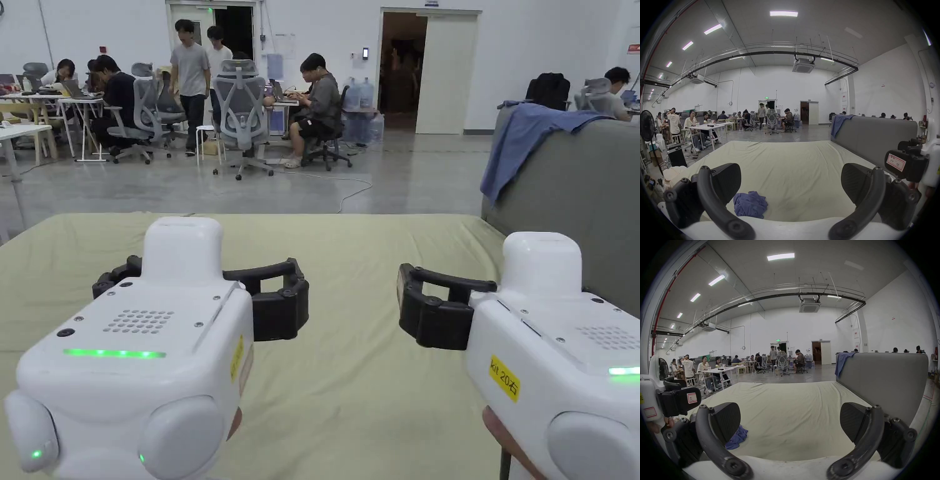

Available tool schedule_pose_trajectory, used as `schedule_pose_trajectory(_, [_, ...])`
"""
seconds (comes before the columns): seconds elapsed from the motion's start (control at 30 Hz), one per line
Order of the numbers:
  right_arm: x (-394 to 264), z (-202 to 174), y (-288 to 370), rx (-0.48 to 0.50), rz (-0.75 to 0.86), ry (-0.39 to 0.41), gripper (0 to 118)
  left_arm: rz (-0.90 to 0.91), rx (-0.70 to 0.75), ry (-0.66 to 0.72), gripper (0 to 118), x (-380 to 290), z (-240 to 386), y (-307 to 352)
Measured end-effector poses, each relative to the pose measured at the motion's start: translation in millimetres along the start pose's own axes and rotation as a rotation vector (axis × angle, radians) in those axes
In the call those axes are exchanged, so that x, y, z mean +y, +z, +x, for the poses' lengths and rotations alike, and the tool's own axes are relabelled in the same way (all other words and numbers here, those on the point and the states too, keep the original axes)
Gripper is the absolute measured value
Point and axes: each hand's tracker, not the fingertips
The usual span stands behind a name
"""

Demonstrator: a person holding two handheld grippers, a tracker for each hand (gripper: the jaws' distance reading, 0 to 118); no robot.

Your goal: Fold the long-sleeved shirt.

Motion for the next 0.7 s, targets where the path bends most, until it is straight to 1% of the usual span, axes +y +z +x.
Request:
schedule_pose_trajectory(0.2, [-0.1,-0.3,-0.7,-0.001,0.002,0.001,118,0.005,-0.001,0.011,118,0.9,-2.4,0.5])
schedule_pose_trajectory(0.33, [0.4,1.2,-0.6,0.005,0.008,-0.017,118,0.029,-0.008,0.041,118,2.1,-4.9,2.4])
schedule_pose_trajectory(0.63, [2.4,2.0,-2.7,-0.001,-0.013,-0.025,118,0.028,-0.023,0.035,118,3.3,-3.7,1.9])
schedule_pose_trajectory(0.7, [2.2,2.1,-3.3,-0.006,-0.009,-0.023,118,0.025,-0.008,0.008,118,3.6,-1.9,1.7])
